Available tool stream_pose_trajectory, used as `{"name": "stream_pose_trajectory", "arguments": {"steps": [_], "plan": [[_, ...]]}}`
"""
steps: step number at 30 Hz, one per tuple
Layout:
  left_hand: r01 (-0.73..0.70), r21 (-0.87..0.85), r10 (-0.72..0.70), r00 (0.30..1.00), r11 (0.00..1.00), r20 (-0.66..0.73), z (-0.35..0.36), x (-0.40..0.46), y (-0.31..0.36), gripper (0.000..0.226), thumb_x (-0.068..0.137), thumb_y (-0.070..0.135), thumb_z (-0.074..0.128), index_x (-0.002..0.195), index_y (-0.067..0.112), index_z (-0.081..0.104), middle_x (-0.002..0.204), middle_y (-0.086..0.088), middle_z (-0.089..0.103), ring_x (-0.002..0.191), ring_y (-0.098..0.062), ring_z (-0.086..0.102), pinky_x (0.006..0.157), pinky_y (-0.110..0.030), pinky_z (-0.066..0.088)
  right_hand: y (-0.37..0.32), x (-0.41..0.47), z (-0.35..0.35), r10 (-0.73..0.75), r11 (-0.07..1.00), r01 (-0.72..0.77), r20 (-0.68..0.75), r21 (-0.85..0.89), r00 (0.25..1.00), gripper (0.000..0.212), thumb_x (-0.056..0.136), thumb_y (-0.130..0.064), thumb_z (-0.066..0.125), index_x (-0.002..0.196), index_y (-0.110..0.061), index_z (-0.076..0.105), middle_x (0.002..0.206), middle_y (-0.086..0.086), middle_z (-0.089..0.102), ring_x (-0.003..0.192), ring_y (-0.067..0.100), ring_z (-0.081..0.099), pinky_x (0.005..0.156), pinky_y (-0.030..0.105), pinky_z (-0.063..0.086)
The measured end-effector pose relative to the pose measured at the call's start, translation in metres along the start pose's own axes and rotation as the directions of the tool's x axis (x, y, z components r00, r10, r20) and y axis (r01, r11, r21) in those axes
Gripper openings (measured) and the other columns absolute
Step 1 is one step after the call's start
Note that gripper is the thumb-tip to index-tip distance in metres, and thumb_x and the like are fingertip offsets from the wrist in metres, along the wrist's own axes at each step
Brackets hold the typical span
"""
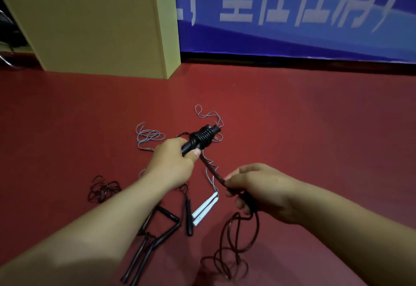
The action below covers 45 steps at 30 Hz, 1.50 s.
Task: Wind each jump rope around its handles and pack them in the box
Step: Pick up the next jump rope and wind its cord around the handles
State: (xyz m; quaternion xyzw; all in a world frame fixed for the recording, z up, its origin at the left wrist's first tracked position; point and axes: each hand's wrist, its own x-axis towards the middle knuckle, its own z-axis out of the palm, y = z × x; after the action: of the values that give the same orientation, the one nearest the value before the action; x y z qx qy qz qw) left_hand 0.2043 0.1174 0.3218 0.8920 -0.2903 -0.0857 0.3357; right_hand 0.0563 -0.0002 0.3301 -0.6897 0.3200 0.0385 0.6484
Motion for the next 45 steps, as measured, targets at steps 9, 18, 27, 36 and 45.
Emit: {"name": "stream_pose_trajectory", "arguments": {"steps": [9, 18, 27, 36, 45], "plan": [[-0.132, 0.193, 0.136, 0.991, 0.972, -0.009, 0.014, 0.001, -0.007, 0.013, 0.09, 0.039, 0.062, 0.089, 0.026, 0.06, 0.071, 0.003, 0.058, 0.069, -0.021, 0.058, 0.059, -0.031, 0.042, -0.005, 0.0, -0.008, 0.139, 0.953, -0.168, 0.129, 0.25, 0.982, 0.015, 0.093, -0.011, 0.046, 0.078, -0.014, 0.05, 0.058, -0.002, 0.047, 0.042, 0.008, 0.038, 0.039, 0.018, 0.032], [-0.323, 0.281, 0.237, 0.924, 0.904, 0.301, 0.028, -0.011, 0.007, 0.014, 0.088, 0.037, 0.065, 0.082, 0.037, 0.052, 0.077, 0.008, 0.058, 0.08, -0.022, 0.059, 0.067, -0.033, 0.046, -0.023, -0.003, -0.032, 0.14, 0.911, -0.205, 0.198, 0.357, 0.97, 0.024, 0.095, -0.015, 0.051, 0.071, -0.013, 0.053, 0.054, -0.006, 0.038, 0.037, 0.001, 0.033, 0.037, 0.01, 0.027], [-0.483, 0.259, 0.356, 0.838, 0.836, 0.414, 0.026, -0.025, 0.026, 0.019, 0.09, 0.038, 0.063, 0.085, 0.024, 0.052, 0.07, 0.006, 0.054, 0.069, -0.019, 0.053, 0.064, -0.034, 0.044, -0.026, -0.004, -0.056, 0.151, 0.927, -0.181, 0.115, 0.329, 0.982, 0.018, 0.092, -0.012, 0.056, 0.074, -0.013, 0.053, 0.052, -0.005, 0.041, 0.036, 0.001, 0.036, 0.035, 0.009, 0.032], [-0.536, 0.217, 0.336, 0.745, 0.816, 0.576, 0.025, -0.033, 0.032, 0.016, 0.091, 0.036, 0.065, 0.091, 0.021, 0.059, 0.069, 0.007, 0.052, 0.06, -0.005, 0.046, 0.052, -0.021, 0.033, -0.025, -0.007, -0.064, -0.103, 0.991, 0.114, 0.141, -0.071, 0.985, 0.018, 0.092, -0.004, 0.058, 0.081, -0.018, 0.059, 0.067, 0.002, 0.061, 0.047, 0.006, 0.041, 0.045, 0.019, 0.026], [-0.435, -0.014, 0.288, 0.571, 0.9, 0.769, 0.02, -0.042, 0.027, 0.01, 0.09, 0.031, 0.068, 0.09, 0.023, 0.062, 0.081, -0.007, 0.068, 0.066, -0.012, 0.056, 0.066, -0.034, 0.049, -0.01, 0.007, -0.071, -0.297, 0.775, 0.347, 0.18, -0.528, 0.938, 0.011, 0.082, -0.012, 0.077, 0.09, -0.014, 0.07, 0.074, 0.001, 0.069, 0.065, 0.011, 0.056, 0.062, 0.028, 0.045]]}}
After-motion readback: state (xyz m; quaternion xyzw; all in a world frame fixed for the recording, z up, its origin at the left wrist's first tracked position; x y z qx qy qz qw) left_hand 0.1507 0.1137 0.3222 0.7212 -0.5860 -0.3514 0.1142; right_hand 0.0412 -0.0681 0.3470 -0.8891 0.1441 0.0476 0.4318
